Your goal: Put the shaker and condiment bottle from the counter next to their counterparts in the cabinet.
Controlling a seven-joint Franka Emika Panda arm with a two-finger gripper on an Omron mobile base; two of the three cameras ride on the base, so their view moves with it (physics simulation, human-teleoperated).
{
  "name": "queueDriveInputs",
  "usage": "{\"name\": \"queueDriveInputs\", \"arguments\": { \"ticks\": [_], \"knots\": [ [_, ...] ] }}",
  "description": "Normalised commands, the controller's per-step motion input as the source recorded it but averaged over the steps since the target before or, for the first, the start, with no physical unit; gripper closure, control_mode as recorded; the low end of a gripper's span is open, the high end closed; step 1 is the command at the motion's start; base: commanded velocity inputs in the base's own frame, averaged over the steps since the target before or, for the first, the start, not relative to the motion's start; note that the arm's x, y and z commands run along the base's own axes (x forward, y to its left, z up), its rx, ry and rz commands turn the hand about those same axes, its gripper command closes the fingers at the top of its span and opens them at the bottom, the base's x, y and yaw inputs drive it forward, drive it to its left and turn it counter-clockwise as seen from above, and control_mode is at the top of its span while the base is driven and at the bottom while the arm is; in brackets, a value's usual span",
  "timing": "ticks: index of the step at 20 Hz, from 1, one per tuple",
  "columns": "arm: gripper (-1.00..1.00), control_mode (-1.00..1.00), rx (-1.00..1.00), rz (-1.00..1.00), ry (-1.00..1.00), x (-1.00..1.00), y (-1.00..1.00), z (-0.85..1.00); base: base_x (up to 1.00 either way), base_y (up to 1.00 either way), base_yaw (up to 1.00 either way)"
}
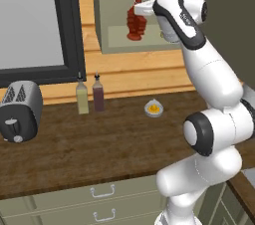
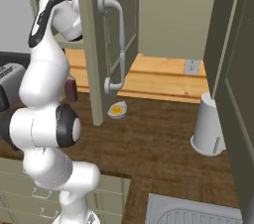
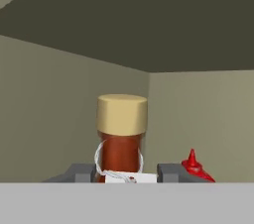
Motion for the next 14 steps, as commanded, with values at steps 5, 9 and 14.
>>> {"name": "queueDriveInputs", "arguments": {
  "ticks": [5, 9, 14],
  "knots": [
    [1.00, -1.00, 0.00, 0.00, 0.00, 0.23, 0.00, 0.00, 0.00, 0.00, 0.00],
    [1.00, -1.00, 0.00, 0.00, 0.00, 0.18, 0.00, 0.00, 0.00, 0.00, 0.00],
    [1.00, -1.00, 0.00, 0.00, 0.00, 0.13, 0.00, 0.00, 0.00, 0.00, 0.00]
  ]
}}
